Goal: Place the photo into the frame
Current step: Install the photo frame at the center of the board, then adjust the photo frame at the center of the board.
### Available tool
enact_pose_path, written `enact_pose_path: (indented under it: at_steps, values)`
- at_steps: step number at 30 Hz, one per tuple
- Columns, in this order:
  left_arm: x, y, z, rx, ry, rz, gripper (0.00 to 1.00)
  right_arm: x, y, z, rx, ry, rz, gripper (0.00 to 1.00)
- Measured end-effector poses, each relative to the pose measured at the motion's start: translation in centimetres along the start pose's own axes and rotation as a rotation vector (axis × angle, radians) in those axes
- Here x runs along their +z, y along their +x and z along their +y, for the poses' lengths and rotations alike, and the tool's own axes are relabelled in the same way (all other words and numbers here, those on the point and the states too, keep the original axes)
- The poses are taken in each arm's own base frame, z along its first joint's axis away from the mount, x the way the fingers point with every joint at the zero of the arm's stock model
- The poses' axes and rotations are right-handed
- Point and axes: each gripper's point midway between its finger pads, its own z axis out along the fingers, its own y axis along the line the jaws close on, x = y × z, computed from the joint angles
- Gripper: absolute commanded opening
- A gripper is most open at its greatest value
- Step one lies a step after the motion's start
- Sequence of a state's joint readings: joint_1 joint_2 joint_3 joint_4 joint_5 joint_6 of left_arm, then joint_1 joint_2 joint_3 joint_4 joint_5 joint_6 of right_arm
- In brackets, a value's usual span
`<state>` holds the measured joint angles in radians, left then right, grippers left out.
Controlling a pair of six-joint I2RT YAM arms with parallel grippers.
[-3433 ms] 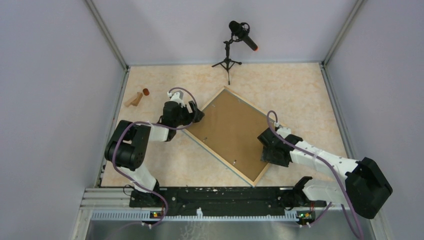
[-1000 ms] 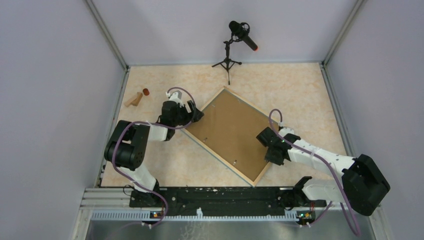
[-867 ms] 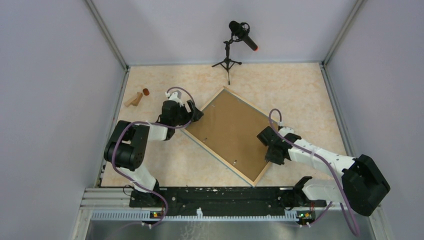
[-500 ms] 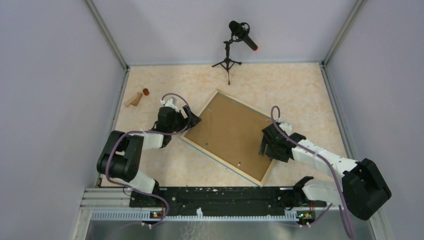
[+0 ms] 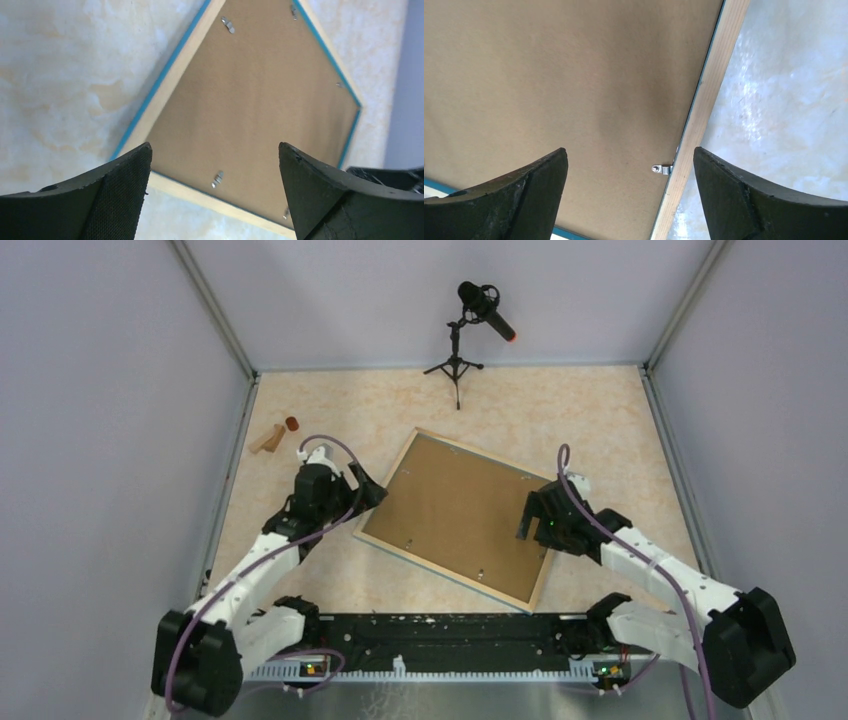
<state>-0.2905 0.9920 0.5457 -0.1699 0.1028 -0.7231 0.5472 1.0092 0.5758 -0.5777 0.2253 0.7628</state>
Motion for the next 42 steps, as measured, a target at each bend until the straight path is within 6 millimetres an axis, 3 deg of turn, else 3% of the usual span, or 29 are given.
enact_pose_path:
  at_steps: [4, 7, 11, 16, 22, 26, 30, 34, 37, 42]
  values:
    - [-3.5, 0.6, -1.4, -0.073, 0.058, -0.010, 0.91, -1.3, -3.0, 0.8, -0.025, -0.014, -0.060, 0.99]
    - [-4.7, 3.0, -1.8, -0.133, 0.102, 0.050, 0.89, -2.5, -5.8, 2.0, -0.087, -0.030, -0.102, 0.99]
    - [-5.0, 6.9, -1.0, -0.194, 0.105, 0.160, 0.85, -2.8, -9.5, 3.9, -0.174, -0.039, -0.135, 0.99]
    - [-3.9, 9.6, -0.2, -0.210, 0.097, 0.262, 0.84, -0.2, -12.9, 4.3, -0.283, 0.027, -0.090, 0.99]
    - [-2.3, 12.2, 0.3, -0.171, 0.122, 0.347, 0.86, 4.5, -16.0, 2.6, -0.299, 0.040, -0.001, 0.99]
    - [-1.4, 13.9, -0.3, -0.141, 0.138, 0.410, 0.89, 7.1, -16.9, 1.0, -0.242, -0.009, 0.039, 0.99]
    - [-0.4, 14.5, -2.1, -0.109, 0.163, 0.445, 0.90, 9.7, -17.6, 0.8, -0.211, -0.053, 0.070, 0.99]
    - [0.9, 14.5, -3.5, -0.104, 0.180, 0.455, 0.91, 11.9, -16.3, 1.0, -0.198, -0.093, 0.116, 0.99]
    - [2.1, 13.7, -4.1, -0.095, 0.162, 0.434, 0.93, 12.4, -14.4, 0.9, -0.179, -0.121, 0.138, 0.98]
    - [4.3, 11.3, -3.7, -0.045, 0.053, 0.344, 0.97, 11.0, -13.0, 0.7, -0.106, -0.178, 0.064, 0.97]
